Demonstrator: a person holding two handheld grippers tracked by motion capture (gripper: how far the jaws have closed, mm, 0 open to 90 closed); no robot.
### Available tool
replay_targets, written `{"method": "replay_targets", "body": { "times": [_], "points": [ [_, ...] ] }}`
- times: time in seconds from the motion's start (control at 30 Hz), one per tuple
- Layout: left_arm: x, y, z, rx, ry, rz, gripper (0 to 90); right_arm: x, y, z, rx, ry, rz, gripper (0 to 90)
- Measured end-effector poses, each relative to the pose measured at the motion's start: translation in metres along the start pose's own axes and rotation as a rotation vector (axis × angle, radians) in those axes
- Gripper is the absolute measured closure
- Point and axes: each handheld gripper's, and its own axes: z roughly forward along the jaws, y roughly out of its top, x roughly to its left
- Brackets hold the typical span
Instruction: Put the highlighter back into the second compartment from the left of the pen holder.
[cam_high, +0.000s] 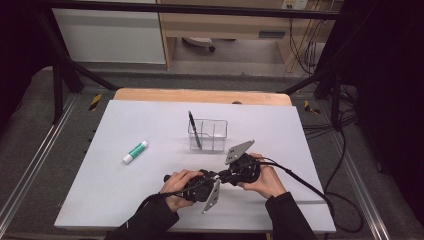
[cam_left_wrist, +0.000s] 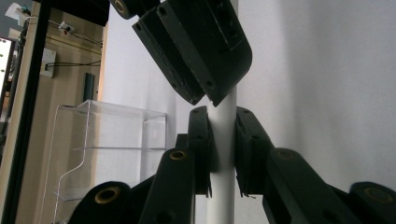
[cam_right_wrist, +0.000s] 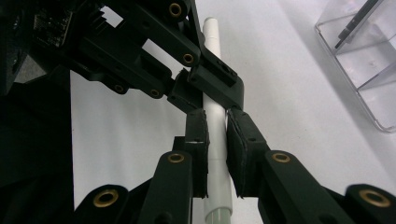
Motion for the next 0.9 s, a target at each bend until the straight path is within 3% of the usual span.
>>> {"method": "replay_targets", "body": {
  "times": [0.2, 0.3, 0.5, 0.6, 0.77, 0.9],
  "points": [
    [0.001, -0.001, -0.002, 0.011, -0.001, -0.011, 77.5, 0.001, 0.0, -0.001, -0.019, -0.002, 0.003, 78.3],
    [0.002, -0.006, -0.004, 0.039, -0.002, -0.005, 77.5, 0.0, -0.001, -0.006, -0.042, -0.002, 0.017, 71.8],
    [0.003, -0.023, -0.005, 0.043, -0.01, -0.091, 77.5, -0.004, -0.009, -0.019, -0.065, -0.05, 0.054, 57.3],
    [0.004, -0.03, -0.007, 0.049, -0.01, -0.139, 77.5, -0.006, -0.013, -0.022, -0.085, -0.085, 0.07, 43.3],
    [0.008, -0.04, -0.011, 0.042, -0.008, -0.217, 77.5, -0.01, -0.023, -0.022, -0.093, -0.133, 0.11, 29.0],
    [0.01, -0.047, -0.014, 0.038, -0.009, -0.304, 77.5, -0.013, -0.033, -0.021, -0.11, -0.189, 0.148, 19.3]
  ]
}}
